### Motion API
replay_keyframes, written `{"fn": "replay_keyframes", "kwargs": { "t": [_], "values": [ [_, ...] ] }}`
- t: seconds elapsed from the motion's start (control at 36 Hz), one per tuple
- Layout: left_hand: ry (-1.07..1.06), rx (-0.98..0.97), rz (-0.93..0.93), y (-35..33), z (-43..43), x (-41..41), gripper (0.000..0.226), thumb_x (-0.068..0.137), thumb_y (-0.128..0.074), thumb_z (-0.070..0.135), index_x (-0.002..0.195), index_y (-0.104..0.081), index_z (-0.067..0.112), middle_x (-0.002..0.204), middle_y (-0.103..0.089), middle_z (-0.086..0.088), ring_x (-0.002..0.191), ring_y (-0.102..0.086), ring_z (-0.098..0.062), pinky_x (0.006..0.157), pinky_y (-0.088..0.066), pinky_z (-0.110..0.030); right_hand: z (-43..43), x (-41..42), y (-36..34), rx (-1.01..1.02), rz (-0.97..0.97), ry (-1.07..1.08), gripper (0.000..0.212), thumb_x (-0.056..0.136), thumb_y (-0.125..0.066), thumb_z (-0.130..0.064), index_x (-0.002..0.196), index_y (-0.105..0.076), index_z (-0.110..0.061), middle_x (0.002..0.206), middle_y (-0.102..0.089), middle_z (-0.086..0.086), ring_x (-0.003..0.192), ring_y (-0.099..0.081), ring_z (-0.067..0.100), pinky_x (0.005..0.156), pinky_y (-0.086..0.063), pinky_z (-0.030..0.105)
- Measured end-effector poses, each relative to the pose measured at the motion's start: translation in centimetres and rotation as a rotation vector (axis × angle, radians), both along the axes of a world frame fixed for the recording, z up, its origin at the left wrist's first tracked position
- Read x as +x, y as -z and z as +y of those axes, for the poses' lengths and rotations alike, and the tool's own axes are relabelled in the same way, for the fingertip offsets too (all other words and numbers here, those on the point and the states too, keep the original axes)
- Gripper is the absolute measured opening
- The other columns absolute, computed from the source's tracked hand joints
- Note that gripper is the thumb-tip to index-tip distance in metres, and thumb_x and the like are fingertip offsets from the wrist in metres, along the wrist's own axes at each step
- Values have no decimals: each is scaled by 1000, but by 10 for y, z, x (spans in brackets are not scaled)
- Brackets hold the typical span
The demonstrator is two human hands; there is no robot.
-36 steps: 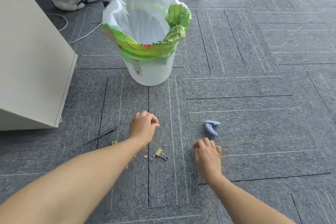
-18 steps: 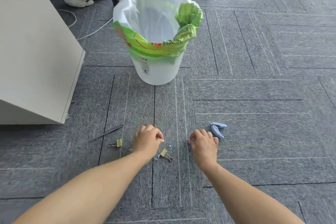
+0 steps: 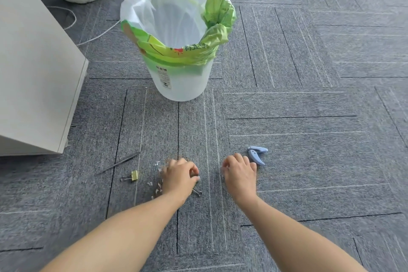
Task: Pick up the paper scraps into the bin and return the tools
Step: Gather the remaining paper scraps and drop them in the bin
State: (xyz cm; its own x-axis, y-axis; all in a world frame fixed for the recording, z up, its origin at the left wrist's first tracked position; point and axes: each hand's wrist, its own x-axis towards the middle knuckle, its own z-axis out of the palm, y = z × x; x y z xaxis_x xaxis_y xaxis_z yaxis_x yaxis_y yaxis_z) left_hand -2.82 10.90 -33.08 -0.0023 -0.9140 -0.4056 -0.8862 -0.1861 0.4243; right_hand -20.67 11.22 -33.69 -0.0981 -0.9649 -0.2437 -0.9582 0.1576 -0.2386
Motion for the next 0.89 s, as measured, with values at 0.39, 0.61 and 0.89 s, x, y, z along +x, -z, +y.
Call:
{"fn": "replay_keyframes", "kwargs": {
  "t": [0.39, 0.61, 0.89],
  "values": [
    [23, -12, 7, 3, -2, -3, 13, 79, -68, 48, 76, -60, 39, 98, -55, 22, 106, -40, -10, 96, -31, -36, 12, 6, -5, -26, -71, 14, 8, 93, -54, -37, 98, -58, -32, 100, -52, -14, 96, -43, 11, 84, -29, 32],
    [168, -6, -89, -4, -2, -7, 9, 88, -60, 44, 86, -59, 35, 104, -50, 16, 109, -39, -13, 98, -30, -35, 10, 10, -12, -87, -138, 37, 5, 93, -56, -37, 95, -57, -32, 96, -50, -16, 94, -43, 11, 81, -27, 31],
    [290, -453, 218, -94, -87, 16, 7, 88, -64, 30, 90, -60, 25, 95, -47, 14, 96, -40, -7, 95, -37, -33, -75, 20, -90, -468, -331, 77, 2, 88, -62, -33, 90, -61, -32, 95, -56, -13, 92, -48, 12, 81, -30, 35]
  ]
}}
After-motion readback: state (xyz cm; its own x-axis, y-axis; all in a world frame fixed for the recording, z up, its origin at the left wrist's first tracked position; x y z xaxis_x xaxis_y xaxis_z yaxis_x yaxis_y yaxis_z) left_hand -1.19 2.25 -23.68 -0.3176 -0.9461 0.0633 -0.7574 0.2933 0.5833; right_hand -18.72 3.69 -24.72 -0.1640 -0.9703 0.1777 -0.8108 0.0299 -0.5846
